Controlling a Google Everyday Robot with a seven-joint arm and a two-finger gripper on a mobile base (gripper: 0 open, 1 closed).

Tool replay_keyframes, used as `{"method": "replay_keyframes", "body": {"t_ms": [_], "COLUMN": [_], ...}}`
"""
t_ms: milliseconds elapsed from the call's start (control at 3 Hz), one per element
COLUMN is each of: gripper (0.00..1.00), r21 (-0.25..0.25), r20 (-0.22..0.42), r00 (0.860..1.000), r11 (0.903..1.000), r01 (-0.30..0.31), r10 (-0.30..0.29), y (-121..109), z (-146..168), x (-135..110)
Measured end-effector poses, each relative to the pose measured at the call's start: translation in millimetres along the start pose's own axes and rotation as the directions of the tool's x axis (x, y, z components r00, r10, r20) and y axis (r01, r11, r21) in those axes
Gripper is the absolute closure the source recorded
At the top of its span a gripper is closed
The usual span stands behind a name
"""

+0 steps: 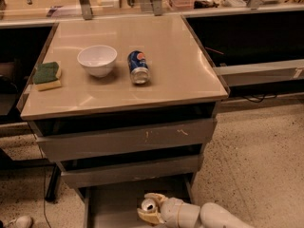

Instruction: Pick orange can from bottom drawer and place on counter

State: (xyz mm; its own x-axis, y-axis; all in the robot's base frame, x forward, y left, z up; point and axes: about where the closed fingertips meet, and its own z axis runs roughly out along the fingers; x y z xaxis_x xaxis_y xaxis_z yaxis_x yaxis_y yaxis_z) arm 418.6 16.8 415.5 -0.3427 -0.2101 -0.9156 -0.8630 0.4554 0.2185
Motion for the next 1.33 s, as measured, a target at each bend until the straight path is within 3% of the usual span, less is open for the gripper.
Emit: {"method": "replay_keyframes", "body": {"t_ms": [333,667,1333], "gripper": [1.0,1.0,1.0], "r21": [-0.001,0.032,0.079], "r20": [0.002,0.052,0.181], "r00": [1.0,0.998,0.984], "r11": [1.0,0.9989,0.9966], "r01": [-0.005,-0.033,-0.024], "r10": [0.005,0.032,0.009], "y": [0,-6,-39], "z": [1,-4,-27], "x": [0,-32,-125]}}
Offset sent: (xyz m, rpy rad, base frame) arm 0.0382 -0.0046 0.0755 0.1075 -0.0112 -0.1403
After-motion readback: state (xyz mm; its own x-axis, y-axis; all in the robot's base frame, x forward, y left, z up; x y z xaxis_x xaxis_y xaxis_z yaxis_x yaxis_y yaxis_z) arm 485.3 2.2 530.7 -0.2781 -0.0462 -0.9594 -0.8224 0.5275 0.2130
